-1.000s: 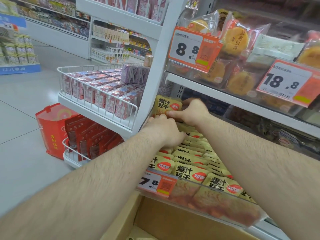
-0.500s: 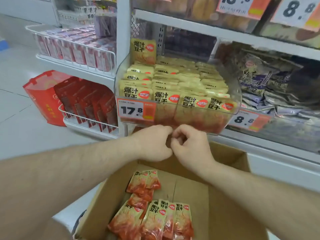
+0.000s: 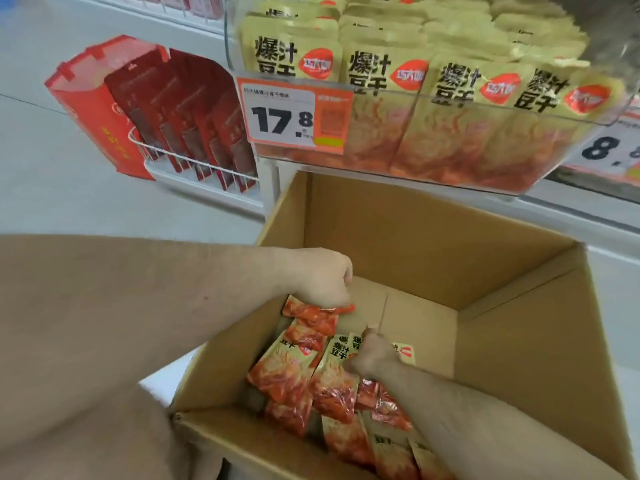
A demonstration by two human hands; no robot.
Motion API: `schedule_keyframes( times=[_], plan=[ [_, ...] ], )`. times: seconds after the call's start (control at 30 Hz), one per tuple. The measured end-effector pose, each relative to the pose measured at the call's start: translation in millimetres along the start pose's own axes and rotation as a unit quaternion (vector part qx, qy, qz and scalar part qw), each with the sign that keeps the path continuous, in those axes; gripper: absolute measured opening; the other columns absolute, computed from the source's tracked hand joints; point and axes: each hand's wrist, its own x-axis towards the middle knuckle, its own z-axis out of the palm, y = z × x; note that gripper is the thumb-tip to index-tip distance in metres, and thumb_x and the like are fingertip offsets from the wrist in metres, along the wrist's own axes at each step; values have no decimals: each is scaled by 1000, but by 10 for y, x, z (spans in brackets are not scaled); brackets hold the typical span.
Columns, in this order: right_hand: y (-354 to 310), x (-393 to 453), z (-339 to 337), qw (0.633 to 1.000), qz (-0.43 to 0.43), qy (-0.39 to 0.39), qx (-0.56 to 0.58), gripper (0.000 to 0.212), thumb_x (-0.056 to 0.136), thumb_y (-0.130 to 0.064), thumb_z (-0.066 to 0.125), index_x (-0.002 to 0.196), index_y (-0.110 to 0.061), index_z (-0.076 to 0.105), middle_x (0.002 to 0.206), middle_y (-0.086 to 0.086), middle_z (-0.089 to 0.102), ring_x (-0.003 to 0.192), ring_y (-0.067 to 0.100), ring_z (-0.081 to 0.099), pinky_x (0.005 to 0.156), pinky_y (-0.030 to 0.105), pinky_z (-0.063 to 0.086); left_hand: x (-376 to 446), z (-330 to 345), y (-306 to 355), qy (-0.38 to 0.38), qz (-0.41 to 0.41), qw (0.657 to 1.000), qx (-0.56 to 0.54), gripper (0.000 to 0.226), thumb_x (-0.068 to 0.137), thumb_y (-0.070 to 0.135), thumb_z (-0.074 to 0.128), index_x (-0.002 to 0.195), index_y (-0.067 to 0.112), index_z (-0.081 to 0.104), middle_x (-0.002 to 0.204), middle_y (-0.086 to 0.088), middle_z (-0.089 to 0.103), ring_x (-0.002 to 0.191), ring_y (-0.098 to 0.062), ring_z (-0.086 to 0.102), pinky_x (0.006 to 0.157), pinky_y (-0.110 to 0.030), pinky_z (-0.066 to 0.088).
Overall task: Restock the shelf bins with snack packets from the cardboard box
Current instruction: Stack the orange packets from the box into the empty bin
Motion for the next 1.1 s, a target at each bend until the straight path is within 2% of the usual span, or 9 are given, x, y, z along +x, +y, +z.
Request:
schedule_keyframes(
  times=[0.23,0.37,0.47,0.6,0.7,0.8,0.87,1.0,1.1],
  plan=[
    [18,28,1,997,-17,-16,72,35,91,-13,60,125,-6,61,110,8,69,94,21,68,69,23,53,5,21,-12,-14,-25,999,-32,32,92,25,57,120,10,62,90,-2,61,80,-19,55,64,-27,42],
    [188,-105,-460,953,-16,-117,278,23,94,-2,58,113,-15,57,95,9,66,41,12,48,36,19,32,-15,-16,-5,-10,-55,996,-62,32,92,21,62,118,4,59,91,-9,60,78,-21,50,60,-28,38],
    [321,-139,-809,904,-36,-175,388,18,93,0,59,92,-18,56,78,4,67,47,12,44,42,22,30,-42,-53,-18,7,-78,991,-104,55,90,31,68,134,4,50,112,-7,63,94,-21,57,80,-30,47],
    [214,-196,-1078,778,-137,-297,536,22,79,-5,74,95,-13,61,87,11,69,64,17,50,45,20,37,-62,-48,4,2,-100,984,-145,77,84,41,75,143,9,37,127,-6,57,113,-23,57,99,-37,50],
    [36,-201,-1167,716,-223,-335,571,49,54,-15,94,91,-12,62,95,13,68,78,23,61,60,27,46,-24,-10,-35,-34,-114,972,-204,47,85,18,76,125,7,53,111,-8,66,99,-25,68,83,-36,59],
    [-28,-176,-1162,686,-228,-359,590,29,69,-21,85,91,-13,67,97,11,69,83,23,64,68,31,48,3,14,-135,-48,-137,958,-248,28,87,-4,67,113,6,64,110,-10,67,98,-25,68,77,-36,62],
    [36,-102,-1032,722,-155,-326,590,16,89,-27,64,95,-14,71,91,8,70,73,18,63,61,27,46,17,21,-175,-43,-144,956,-250,31,87,-7,64,115,5,64,114,-11,66,98,-25,67,78,-39,62],
    [323,281,-471,957,9,-64,282,26,96,-27,60,113,-9,63,95,5,69,76,15,60,65,28,47,60,2,-203,-29,-141,961,-235,36,88,-7,61,121,6,61,110,-9,63,92,-26,66,73,-36,62],
    [423,370,-157,967,49,-82,237,49,82,-18,77,124,-6,55,98,4,66,82,17,66,66,28,54,85,-14,-210,-28,-137,962,-236,35,89,-8,59,121,6,61,111,-11,63,93,-28,67,72,-38,62]
  ],
)
